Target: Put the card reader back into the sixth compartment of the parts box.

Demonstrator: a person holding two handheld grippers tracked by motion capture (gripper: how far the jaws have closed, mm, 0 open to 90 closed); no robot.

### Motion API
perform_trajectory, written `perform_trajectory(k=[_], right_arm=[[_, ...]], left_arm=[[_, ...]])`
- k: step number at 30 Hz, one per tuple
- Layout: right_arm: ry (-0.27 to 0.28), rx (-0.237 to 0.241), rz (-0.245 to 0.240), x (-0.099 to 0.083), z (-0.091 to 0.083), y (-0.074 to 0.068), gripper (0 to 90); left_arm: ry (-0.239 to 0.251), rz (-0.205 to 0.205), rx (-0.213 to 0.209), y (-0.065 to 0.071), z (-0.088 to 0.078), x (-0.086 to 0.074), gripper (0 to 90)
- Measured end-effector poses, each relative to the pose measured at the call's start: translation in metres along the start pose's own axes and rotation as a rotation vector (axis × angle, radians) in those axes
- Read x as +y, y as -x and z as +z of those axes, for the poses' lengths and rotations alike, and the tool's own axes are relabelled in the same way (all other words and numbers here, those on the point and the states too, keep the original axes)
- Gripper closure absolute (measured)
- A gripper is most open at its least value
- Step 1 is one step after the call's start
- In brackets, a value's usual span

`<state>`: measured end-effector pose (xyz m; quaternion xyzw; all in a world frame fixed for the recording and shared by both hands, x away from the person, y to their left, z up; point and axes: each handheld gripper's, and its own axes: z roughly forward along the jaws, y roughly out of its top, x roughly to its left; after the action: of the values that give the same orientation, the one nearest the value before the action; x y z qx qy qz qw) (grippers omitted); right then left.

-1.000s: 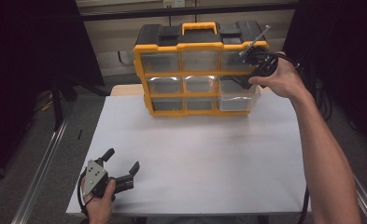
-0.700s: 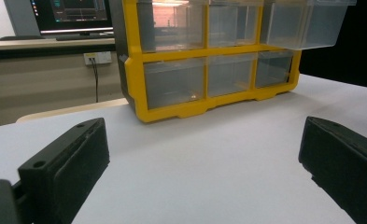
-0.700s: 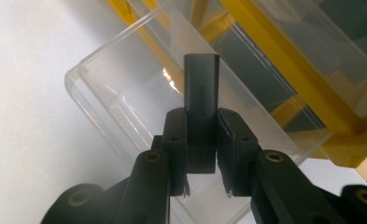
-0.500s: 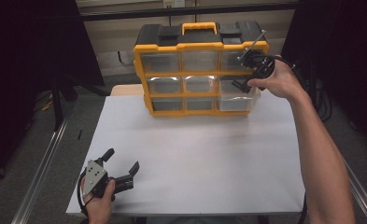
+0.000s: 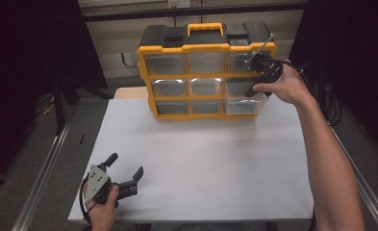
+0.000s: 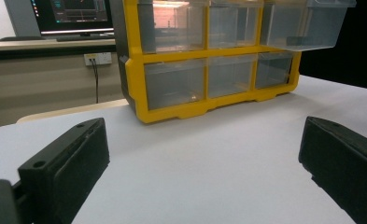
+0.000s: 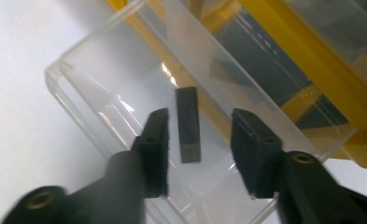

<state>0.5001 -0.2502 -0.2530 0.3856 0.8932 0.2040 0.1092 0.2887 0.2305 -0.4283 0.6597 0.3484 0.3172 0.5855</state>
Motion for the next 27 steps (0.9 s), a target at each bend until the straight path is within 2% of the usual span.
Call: perform_trajectory(k=[2, 4, 5, 6, 10, 14, 19, 24, 26, 27], right_arm=[[0.037, -0.027, 0.022, -0.001, -0.005, 0.000, 45.4], [0.081, -0.026, 0.026, -0.001, -0.010, 0.000, 36.1], [0.081, -0.026, 0.026, -0.001, -0.010, 0.000, 36.1], [0.114, -0.057, 0.038, -0.001, -0.014, -0.002, 25.8], [0.156, -0.066, 0.055, -0.005, -0.018, -0.003, 17.9], [0.210, -0.082, 0.063, -0.012, -0.019, -0.004, 13.3], [0.235, -0.095, 0.092, -0.024, -0.016, -0.002, 8.8], [0.345, -0.130, 0.132, -0.038, -0.020, -0.005, 5.8], [0.361, -0.146, 0.133, -0.040, -0.020, -0.007, 6.0], [0.400, -0.158, 0.157, -0.045, -0.020, -0.009, 6.1]], left_arm=[[0.002, -0.011, -0.002, 0.000, 0.000, 0.000, 1.9], [0.004, -0.011, 0.000, 0.001, 0.000, 0.000, 1.9], [0.004, -0.011, 0.000, 0.001, 0.000, 0.000, 1.9], [0.005, -0.009, -0.003, 0.001, 0.000, 0.000, 1.9], [0.001, -0.011, 0.002, 0.001, 0.002, 0.000, 1.9], [-0.005, -0.008, 0.007, 0.001, 0.003, 0.000, 1.9], [-0.008, 0.003, 0.004, 0.002, 0.003, 0.000, 1.9], [-0.007, -0.001, 0.004, 0.001, 0.003, 0.000, 1.9], [-0.005, -0.002, 0.005, 0.001, 0.003, 0.000, 1.9], [-0.006, 0.002, 0.009, 0.001, 0.003, 0.000, 1.9]])
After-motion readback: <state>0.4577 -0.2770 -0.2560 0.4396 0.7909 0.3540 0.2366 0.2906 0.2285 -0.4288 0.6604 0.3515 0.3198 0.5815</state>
